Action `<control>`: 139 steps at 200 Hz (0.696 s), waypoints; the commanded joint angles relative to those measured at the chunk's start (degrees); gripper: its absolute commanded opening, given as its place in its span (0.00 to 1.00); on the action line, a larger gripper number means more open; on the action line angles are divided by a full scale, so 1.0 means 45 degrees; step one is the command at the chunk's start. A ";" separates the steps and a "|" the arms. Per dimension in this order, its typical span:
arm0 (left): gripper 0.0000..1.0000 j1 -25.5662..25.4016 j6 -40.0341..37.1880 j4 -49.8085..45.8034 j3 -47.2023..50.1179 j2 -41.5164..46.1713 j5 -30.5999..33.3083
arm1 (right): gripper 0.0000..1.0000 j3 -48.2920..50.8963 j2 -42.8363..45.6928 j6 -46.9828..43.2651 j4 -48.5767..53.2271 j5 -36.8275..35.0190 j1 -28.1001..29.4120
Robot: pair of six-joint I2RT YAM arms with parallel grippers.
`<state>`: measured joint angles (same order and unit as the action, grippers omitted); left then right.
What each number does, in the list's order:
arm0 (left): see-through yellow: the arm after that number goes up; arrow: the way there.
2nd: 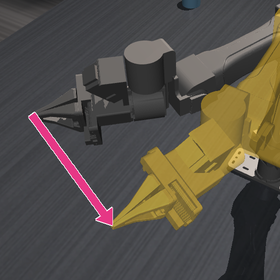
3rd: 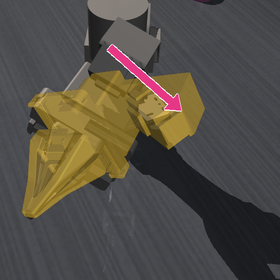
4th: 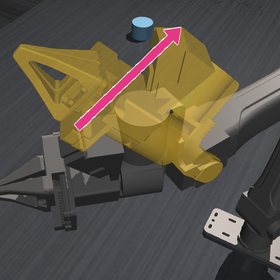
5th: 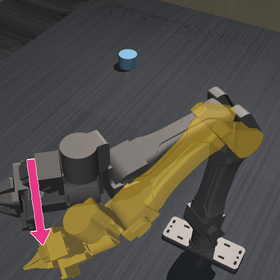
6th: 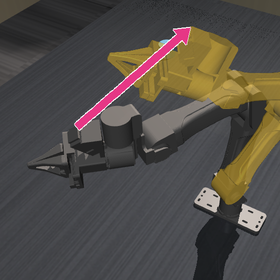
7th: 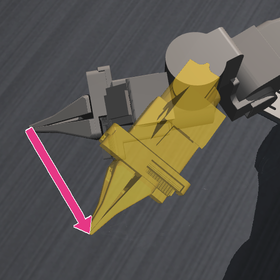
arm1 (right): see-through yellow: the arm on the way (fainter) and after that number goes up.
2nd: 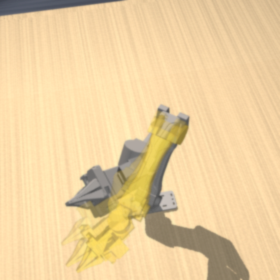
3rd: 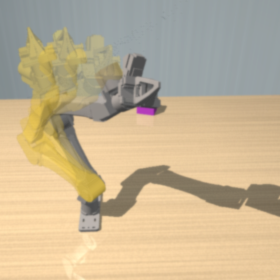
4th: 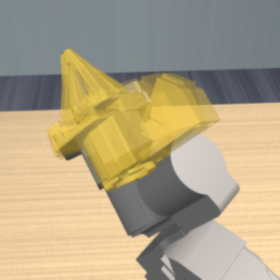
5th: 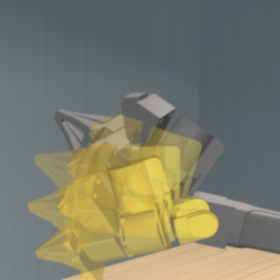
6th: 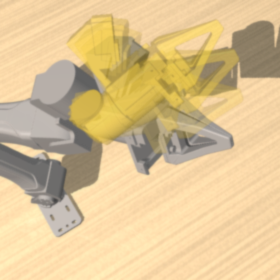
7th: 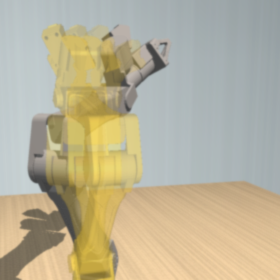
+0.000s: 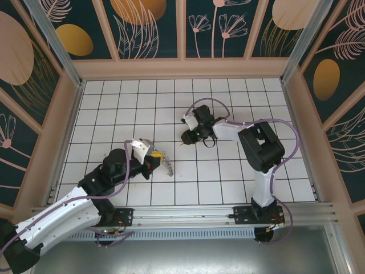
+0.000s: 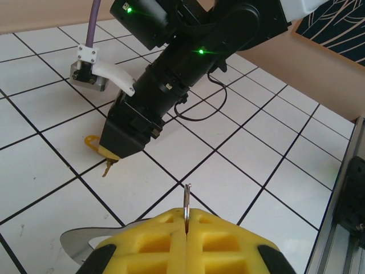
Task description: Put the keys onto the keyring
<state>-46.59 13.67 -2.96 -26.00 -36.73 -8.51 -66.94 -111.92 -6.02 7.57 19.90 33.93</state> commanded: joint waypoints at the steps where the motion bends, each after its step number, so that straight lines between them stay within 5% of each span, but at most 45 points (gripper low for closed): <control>1: 0.00 -0.0028 0.0020 0.0716 0.0076 0.0200 -0.0199 | 0.33 0.0176 0.0075 0.0141 0.0211 -0.0583 0.0125; 99: 0.00 -0.0034 0.0028 0.0756 0.0074 0.0135 -0.0276 | 0.20 0.0957 0.0535 0.0342 -0.0147 -0.0324 0.0232; 139: 0.00 -0.0032 0.0047 0.0756 0.0084 0.0173 -0.0343 | 0.23 0.1274 0.0884 0.0420 -0.0218 -0.0399 0.0290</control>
<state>-46.59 13.65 -2.70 -25.80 -36.47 -8.84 -63.09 -110.13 -5.15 5.34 18.46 34.35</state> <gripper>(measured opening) 0.044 0.211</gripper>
